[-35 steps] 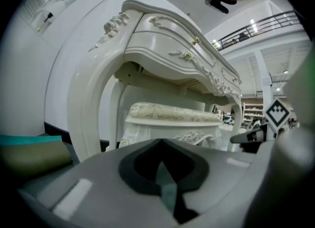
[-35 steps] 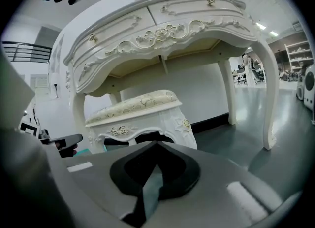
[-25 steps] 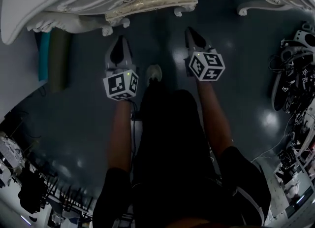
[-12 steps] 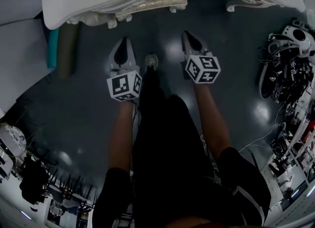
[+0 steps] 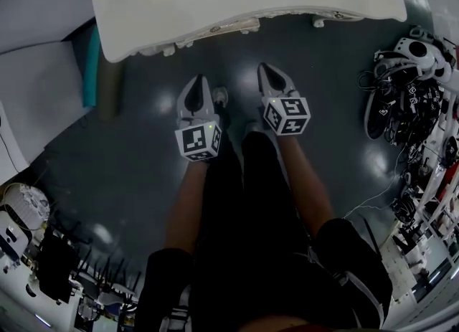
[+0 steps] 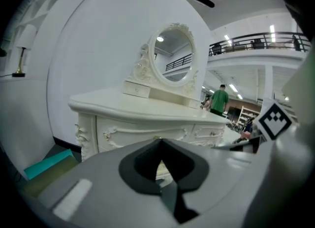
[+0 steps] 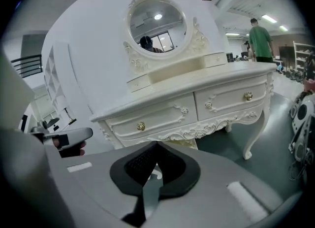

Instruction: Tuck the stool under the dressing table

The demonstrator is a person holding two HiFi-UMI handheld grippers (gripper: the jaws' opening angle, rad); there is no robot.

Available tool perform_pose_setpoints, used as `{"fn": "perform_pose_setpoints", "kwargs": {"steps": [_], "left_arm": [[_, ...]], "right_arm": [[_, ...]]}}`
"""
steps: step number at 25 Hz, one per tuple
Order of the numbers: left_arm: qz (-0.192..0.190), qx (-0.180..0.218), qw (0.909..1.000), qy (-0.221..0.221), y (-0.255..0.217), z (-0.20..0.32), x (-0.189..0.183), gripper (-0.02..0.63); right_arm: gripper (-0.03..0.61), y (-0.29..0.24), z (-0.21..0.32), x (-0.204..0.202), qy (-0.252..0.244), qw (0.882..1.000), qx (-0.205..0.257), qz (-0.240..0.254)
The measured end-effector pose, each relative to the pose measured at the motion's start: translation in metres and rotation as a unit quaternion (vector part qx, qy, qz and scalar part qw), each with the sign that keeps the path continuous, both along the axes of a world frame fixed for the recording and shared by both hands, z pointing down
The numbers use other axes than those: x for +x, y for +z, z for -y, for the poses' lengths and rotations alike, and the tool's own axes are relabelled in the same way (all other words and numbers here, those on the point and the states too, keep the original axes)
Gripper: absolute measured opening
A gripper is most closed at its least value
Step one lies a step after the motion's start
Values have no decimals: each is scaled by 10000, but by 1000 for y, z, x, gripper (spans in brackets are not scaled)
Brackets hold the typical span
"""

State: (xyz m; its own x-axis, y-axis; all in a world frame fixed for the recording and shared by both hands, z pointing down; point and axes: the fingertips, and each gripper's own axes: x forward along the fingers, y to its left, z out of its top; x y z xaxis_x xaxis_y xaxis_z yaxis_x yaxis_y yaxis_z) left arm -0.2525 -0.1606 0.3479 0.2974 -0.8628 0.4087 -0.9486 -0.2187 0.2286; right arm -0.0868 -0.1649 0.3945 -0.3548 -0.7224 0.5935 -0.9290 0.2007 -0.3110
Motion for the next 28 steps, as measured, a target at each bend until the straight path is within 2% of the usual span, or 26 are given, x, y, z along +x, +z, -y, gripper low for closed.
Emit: {"fn": "perform_pose_setpoints", "kwargs": {"steps": [9,16,22,28], "left_arm": [[121,209,9995,-180,-83,-11,40,8],[90,309,9984,-461,-142,-26,44,8],[275,328,9981,-443,-171,-40,41,8],[147,328,9992,-149,-201,-62,43,8]], "right_arm": [[-2,-82,-11,12,-444,9987,194,153],[-2,-141,-22,23,-556,9978,325,126],[-2,-180,-29,19,-508,9975,471,129],[-2,-218,-52,9,-420,9969,644,141]]}}
